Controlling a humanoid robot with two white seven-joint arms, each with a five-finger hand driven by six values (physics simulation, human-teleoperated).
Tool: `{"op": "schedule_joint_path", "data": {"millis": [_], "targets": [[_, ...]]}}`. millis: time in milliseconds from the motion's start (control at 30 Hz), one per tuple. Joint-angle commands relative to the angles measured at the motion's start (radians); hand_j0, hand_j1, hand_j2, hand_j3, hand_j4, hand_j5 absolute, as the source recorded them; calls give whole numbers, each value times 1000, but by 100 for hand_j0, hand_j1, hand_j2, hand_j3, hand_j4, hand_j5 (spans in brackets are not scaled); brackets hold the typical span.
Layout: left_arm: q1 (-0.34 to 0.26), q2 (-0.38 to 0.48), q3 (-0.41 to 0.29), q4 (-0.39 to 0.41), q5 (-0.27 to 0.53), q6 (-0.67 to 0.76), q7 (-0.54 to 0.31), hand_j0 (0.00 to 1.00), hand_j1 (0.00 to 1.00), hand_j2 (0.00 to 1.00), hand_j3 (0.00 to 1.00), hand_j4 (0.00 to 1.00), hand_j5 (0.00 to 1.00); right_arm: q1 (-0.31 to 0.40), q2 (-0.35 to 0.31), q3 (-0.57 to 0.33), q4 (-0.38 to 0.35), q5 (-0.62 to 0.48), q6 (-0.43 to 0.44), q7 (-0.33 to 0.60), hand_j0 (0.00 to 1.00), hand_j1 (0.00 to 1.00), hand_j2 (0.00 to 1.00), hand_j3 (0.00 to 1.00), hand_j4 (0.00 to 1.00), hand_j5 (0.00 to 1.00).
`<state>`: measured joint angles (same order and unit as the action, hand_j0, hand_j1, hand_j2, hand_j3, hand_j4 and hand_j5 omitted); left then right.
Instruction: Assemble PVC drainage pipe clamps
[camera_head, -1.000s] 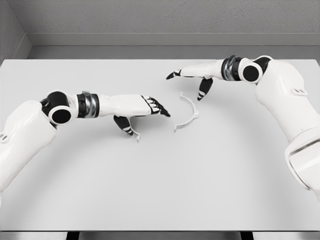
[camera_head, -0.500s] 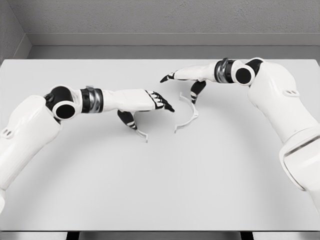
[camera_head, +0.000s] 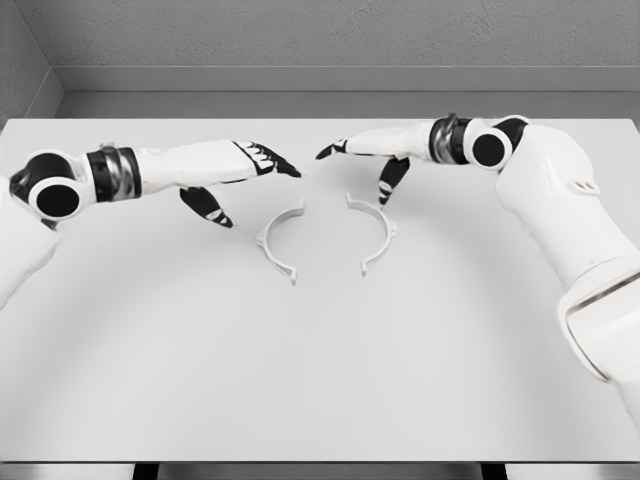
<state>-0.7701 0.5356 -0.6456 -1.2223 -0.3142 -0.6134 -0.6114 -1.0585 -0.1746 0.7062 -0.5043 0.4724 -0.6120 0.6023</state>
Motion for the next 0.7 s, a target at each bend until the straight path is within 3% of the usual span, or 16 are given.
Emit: {"op": "schedule_joint_path", "data": {"millis": [0, 400, 500, 600, 667], "targets": [[0, 20, 9, 12, 23, 3, 1, 100, 100, 100, 100, 100, 100, 2, -25, -125, 4, -18, 1, 5, 100, 100, 100, 100, 100, 100], [-2, -57, 7, 127, -5, 3, 1, 100, 100, 100, 100, 100, 100, 80, -106, -148, 10, -24, 1, 9, 100, 100, 100, 100, 100, 100], [-2, -83, 7, 168, -5, 3, 1, 100, 100, 100, 100, 100, 100, 118, -148, -146, 10, -199, 1, 9, 100, 100, 100, 100, 100, 100], [-2, -103, 9, 184, -19, 3, 1, 100, 100, 100, 100, 100, 100, 129, -148, -148, 9, -227, 1, 9, 100, 100, 100, 100, 100, 100], [-6, -126, 9, 244, -19, 3, 1, 100, 100, 100, 100, 100, 100, 127, -149, -148, 3, -256, 1, 9, 100, 100, 100, 100, 100, 100]]}}
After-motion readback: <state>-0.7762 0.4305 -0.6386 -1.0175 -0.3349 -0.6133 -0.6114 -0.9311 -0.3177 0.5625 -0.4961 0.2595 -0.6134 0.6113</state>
